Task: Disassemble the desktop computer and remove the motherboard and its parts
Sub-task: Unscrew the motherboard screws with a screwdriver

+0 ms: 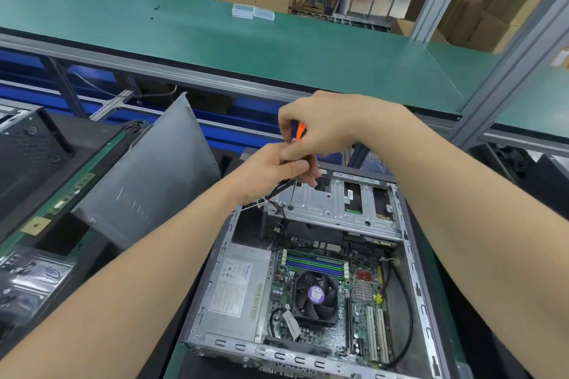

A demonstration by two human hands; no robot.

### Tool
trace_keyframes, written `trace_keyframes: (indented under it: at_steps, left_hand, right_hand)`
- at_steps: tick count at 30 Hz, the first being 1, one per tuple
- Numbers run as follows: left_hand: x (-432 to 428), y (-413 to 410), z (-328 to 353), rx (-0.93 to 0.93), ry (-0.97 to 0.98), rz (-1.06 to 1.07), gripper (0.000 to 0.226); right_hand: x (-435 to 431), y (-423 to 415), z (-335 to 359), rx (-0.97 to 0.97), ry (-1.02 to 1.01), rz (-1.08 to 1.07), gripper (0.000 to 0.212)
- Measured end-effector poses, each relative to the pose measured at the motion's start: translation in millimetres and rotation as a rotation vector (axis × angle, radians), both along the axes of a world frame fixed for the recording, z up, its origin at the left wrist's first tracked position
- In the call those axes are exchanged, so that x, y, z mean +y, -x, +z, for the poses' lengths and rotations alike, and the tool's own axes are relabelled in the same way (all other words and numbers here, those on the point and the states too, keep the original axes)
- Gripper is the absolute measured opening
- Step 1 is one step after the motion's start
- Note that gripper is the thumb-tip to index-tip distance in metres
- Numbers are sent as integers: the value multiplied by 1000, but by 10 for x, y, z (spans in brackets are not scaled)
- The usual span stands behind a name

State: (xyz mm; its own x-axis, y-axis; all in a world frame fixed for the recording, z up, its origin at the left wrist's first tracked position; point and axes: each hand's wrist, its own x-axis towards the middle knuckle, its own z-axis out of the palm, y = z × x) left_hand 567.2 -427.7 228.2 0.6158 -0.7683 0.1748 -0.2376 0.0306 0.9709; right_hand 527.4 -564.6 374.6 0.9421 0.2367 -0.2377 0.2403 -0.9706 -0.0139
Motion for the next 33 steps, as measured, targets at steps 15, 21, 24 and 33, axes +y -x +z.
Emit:
trace_keyframes:
  at_steps: [15, 21, 24, 33]
  left_hand:
    - [-18, -4, 32, 30, -35, -13, 14]
    - [1, -80, 17, 25, -48, -102, 17]
    - [-13, -76, -25, 33, -31, -102, 17]
    - [12, -39, -89, -18, -51, -17, 19]
  right_hand:
    - [10, -65, -100, -39, 15, -42, 23]
    - [-34, -127, 48, 113, 125, 187, 15]
    - [-38, -137, 19, 118, 120, 174, 14]
    - [294, -43, -193, -320, 52, -395, 64]
